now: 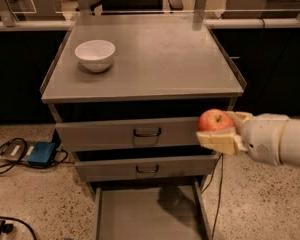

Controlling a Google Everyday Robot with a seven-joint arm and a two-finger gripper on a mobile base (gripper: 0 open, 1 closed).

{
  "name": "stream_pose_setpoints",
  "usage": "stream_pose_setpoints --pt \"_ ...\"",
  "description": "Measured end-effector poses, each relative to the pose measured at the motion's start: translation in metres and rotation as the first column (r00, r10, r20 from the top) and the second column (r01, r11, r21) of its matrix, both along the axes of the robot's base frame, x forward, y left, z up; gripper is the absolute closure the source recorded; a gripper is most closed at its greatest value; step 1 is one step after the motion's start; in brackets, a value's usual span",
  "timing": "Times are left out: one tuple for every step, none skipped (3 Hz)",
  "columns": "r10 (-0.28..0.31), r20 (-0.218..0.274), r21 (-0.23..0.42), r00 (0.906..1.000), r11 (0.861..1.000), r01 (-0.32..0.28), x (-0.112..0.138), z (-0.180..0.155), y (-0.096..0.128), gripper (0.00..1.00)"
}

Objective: Place apple into bottom drawer

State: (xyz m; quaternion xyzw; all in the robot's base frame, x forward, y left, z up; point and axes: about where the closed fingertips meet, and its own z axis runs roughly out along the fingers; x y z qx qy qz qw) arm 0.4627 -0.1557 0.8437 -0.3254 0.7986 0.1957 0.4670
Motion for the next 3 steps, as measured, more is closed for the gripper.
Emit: stream_pose_setpoints --pt "-0.001 -0.041 0.023 0.9992 1.0 0.002 -0.048 -0.033 0.004 1.0" --pt "-0.012 -0.1 -0.001 0.995 1.0 0.012 -0.068 -0.079 0.006 1.0" --pt "0.016 -0.134 -0.072 0.9908 0.997 -0.026 -0.064 -0.128 0.019 1.0"
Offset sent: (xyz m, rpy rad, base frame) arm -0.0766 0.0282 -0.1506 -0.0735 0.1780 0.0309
